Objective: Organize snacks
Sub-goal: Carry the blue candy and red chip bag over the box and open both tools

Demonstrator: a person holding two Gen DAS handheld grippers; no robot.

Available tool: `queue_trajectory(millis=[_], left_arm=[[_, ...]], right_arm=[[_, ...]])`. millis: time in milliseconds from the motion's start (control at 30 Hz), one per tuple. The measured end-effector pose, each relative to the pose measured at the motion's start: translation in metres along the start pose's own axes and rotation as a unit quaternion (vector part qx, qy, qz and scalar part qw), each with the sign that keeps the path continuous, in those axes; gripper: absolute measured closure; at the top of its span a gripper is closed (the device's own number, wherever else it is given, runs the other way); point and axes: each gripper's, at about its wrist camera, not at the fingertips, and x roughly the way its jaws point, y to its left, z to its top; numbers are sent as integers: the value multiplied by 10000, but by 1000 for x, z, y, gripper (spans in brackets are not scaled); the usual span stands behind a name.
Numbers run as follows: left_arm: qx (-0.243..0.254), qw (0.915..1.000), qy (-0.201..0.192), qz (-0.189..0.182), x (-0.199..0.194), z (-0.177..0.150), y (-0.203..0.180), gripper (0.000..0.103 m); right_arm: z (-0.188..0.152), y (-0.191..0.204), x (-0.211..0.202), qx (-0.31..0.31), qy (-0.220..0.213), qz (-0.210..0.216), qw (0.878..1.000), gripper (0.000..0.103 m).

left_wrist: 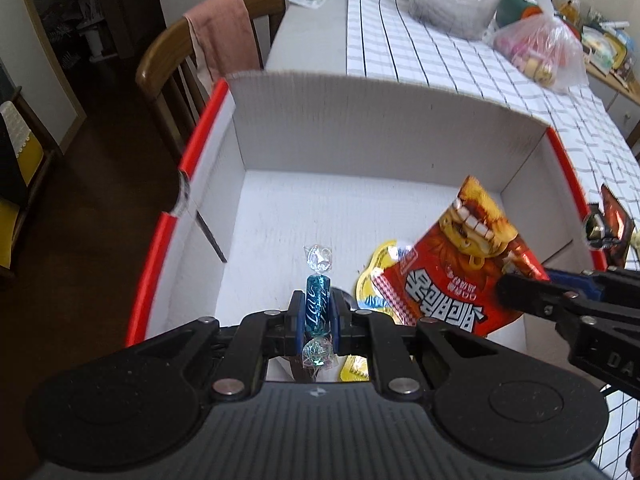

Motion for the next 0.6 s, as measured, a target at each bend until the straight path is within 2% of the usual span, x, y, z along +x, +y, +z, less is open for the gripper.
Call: queue_trajectory(millis=[233,400,600], left_arm=[[79,9998,190,25,11,-4,-5,91],[12,9998,185,-38,8,-6,-6,89],[8,9998,37,-183,-6,-11,-7,74]], right_arm=[[-1,7,-1,-295,162,-132,9993,77],[-4,6,-10,-315,112,-177,9993,62],[-5,2,-29,-296,-61,-163,9994,56]])
